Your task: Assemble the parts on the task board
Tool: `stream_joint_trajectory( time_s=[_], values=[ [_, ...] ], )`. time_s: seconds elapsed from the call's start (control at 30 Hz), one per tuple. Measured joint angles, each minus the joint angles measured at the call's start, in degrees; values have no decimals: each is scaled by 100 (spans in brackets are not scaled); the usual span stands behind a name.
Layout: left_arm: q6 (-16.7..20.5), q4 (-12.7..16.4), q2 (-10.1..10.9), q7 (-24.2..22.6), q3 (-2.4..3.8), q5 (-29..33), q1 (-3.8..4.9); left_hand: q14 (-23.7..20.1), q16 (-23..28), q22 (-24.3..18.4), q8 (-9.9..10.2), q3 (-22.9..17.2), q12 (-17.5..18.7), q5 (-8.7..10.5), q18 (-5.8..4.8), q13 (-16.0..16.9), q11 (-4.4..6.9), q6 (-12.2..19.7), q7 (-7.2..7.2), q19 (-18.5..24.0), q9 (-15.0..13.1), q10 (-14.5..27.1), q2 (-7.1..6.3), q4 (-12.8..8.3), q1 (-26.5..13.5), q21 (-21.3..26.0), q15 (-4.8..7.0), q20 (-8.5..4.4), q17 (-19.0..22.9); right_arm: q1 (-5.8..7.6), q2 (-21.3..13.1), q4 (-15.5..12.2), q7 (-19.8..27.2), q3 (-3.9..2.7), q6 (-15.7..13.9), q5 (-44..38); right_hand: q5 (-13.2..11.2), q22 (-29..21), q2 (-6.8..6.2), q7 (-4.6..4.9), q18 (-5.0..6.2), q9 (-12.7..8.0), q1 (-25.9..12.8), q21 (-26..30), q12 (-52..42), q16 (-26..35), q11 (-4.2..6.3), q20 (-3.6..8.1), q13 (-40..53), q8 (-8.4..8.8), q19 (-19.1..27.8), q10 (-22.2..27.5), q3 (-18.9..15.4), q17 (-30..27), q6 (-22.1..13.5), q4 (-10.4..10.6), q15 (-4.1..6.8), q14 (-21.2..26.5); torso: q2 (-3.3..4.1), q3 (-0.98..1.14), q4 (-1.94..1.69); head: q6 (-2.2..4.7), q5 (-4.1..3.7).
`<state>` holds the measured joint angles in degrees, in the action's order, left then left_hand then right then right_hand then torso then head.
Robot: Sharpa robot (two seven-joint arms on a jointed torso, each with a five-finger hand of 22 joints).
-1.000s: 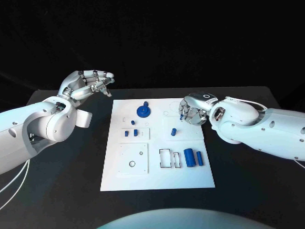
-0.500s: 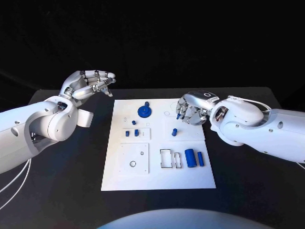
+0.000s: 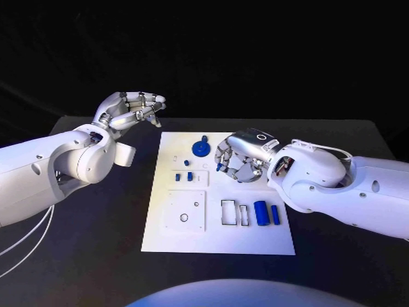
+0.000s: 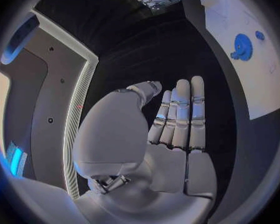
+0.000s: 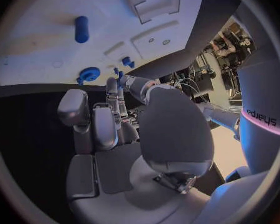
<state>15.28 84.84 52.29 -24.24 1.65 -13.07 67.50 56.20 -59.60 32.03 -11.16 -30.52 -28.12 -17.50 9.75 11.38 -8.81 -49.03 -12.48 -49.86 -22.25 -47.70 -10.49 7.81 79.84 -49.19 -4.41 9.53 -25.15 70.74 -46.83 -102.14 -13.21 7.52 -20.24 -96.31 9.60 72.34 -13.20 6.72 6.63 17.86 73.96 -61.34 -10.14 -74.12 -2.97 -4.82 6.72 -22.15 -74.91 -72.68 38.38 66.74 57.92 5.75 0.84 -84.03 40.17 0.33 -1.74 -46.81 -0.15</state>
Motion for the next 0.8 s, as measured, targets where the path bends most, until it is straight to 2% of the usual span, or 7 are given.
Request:
stream_joint_trajectory(
  time_s=[0.17,0.33,0.37,0.53,0.63,0.8],
  values=[
    [-2,-16,-32,3,0,-1,-1,0,0,0,0,0,0,0,0,0,0,0,0,0,0,0,0,0,0,0,0,0,0,-115,210,-55,-1,17,0,-129,0,0,0,1,0,2,0,0,0,0,0,0,0,6,0,0,-5,-12,-1,-5,0,0,-1,-4,0,-48,166],
    [-2,-45,-69,8,-3,-3,-1,0,0,-10,0,0,0,0,0,-8,0,0,0,0,0,0,0,0,0,0,0,0,-1,-329,400,-29,9,36,0,-239,0,0,0,1,0,1,0,0,0,0,0,0,-1,11,0,0,-5,-32,-2,-5,0,0,2,-4,0,-94,321],
    [-2,-47,-72,9,-3,-4,-1,0,0,-10,0,0,0,0,0,-8,0,0,0,0,0,0,0,0,0,0,0,0,-1,-345,413,-25,10,36,0,-245,0,0,0,1,0,1,0,0,0,0,0,0,-1,11,0,0,-5,-32,-2,-5,0,0,2,-4,0,-99,332],
    [-4,-65,-106,18,-9,-9,-1,0,0,-10,0,0,0,0,0,-8,0,0,0,0,0,0,0,0,0,21,0,0,-1,-572,589,49,27,48,-1,-328,0,0,0,2,0,0,0,0,0,0,0,0,-1,12,0,0,-5,-32,-3,-5,0,0,3,-3,3,-151,476],
    [-5,-71,-123,23,-11,-12,-1,0,0,-10,0,0,0,0,0,-8,0,0,0,0,0,0,0,0,0,21,0,0,-1,-665,661,117,37,53,-2,-364,0,0,0,6,0,-1,0,0,0,0,0,0,-1,21,0,0,-5,-44,-7,-5,0,0,6,-4,9,-181,557],
    [-10,-75,-152,32,-12,-14,-1,0,0,-10,-1,0,0,0,0,-8,0,-1,1,0,0,-1,0,0,0,21,0,0,-1,-758,738,252,40,57,-6,-425,0,3,0,8,0,-3,1,0,0,0,0,-13,-2,22,-13,0,-5,-45,-9,-5,0,0,11,-9,4,-217,641]
  ],
)
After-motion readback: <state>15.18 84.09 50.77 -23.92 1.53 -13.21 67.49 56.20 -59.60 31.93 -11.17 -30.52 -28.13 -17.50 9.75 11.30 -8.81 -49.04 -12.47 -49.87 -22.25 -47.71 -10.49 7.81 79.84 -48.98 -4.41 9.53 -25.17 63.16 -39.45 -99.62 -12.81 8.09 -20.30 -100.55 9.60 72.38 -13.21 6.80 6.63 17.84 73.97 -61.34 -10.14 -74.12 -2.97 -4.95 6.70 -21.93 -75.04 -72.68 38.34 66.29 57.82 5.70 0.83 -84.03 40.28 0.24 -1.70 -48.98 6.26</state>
